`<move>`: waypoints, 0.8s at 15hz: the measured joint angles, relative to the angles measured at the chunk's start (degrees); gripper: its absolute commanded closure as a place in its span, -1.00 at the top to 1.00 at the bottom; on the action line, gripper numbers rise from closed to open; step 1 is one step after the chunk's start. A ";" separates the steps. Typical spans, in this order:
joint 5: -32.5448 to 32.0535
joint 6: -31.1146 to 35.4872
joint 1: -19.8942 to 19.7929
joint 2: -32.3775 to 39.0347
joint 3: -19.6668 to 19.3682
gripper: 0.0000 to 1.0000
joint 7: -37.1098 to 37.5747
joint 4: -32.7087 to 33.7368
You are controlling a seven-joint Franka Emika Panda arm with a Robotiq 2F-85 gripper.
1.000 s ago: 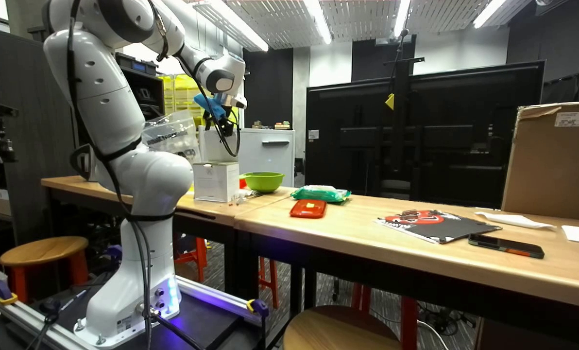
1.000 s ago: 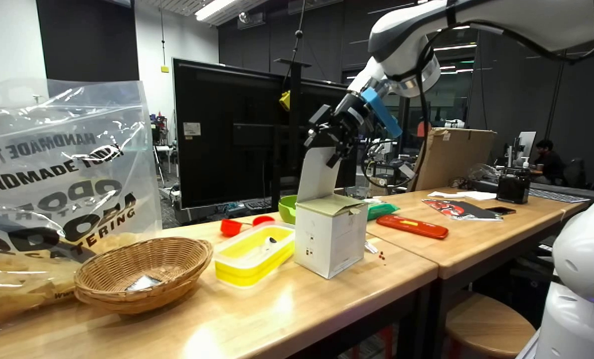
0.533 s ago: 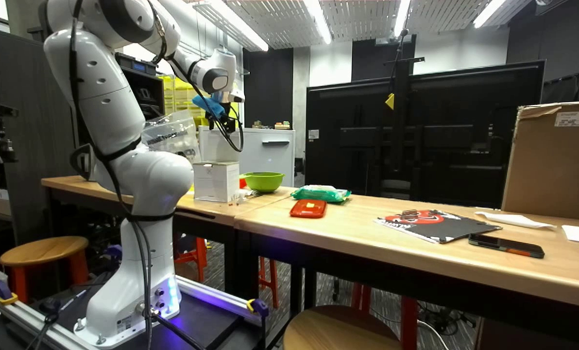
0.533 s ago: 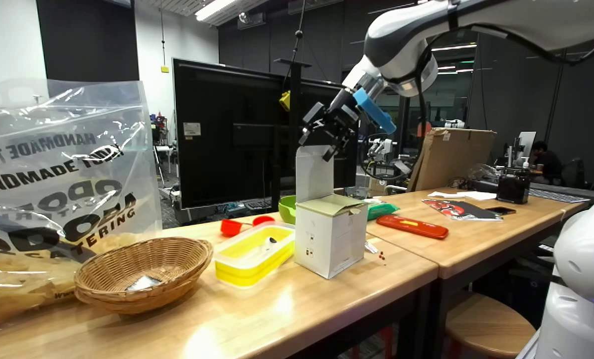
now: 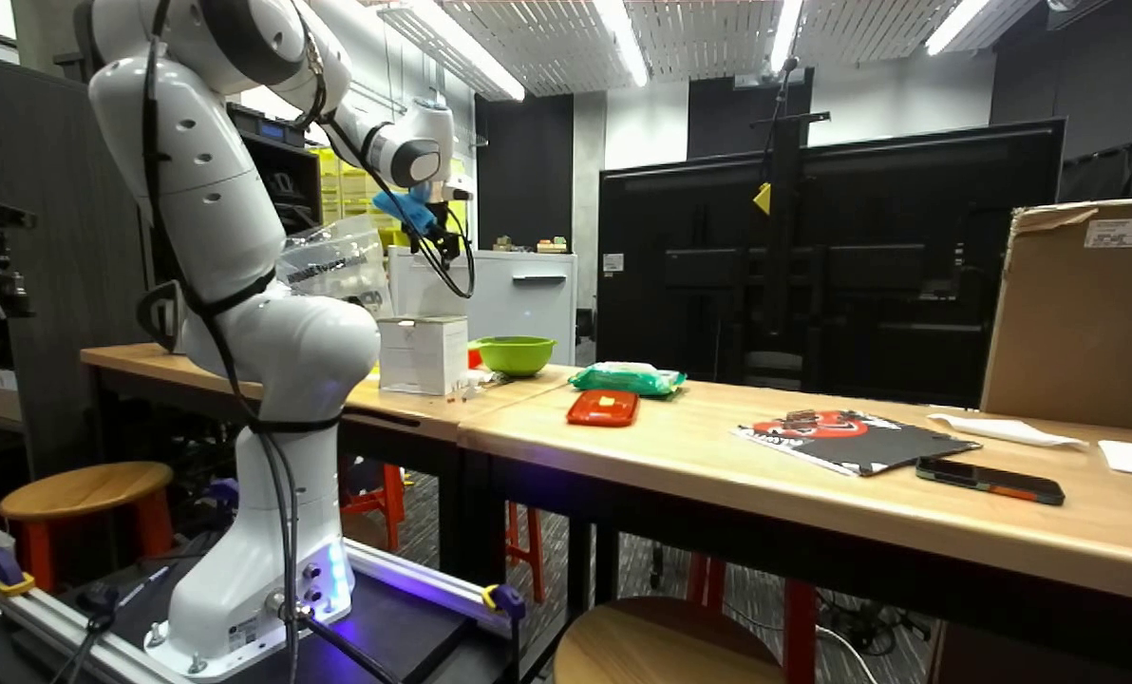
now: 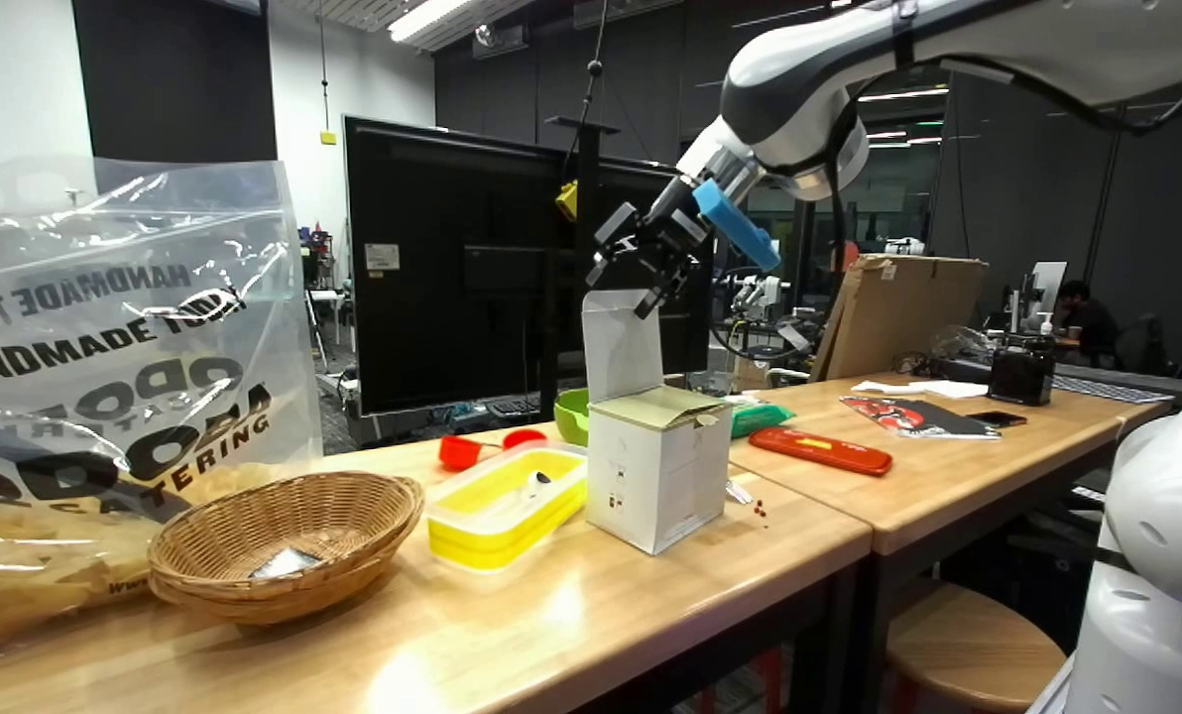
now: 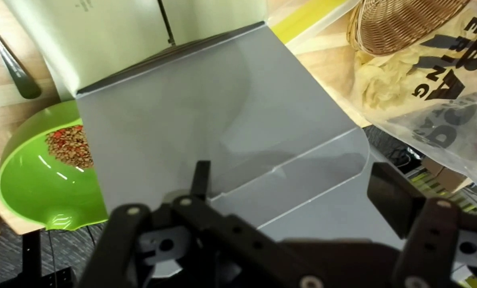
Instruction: Open the white box
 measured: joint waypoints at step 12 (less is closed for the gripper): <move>-5.21 7.61 -0.04 0.93 0.21 1.00 5.35 -3.04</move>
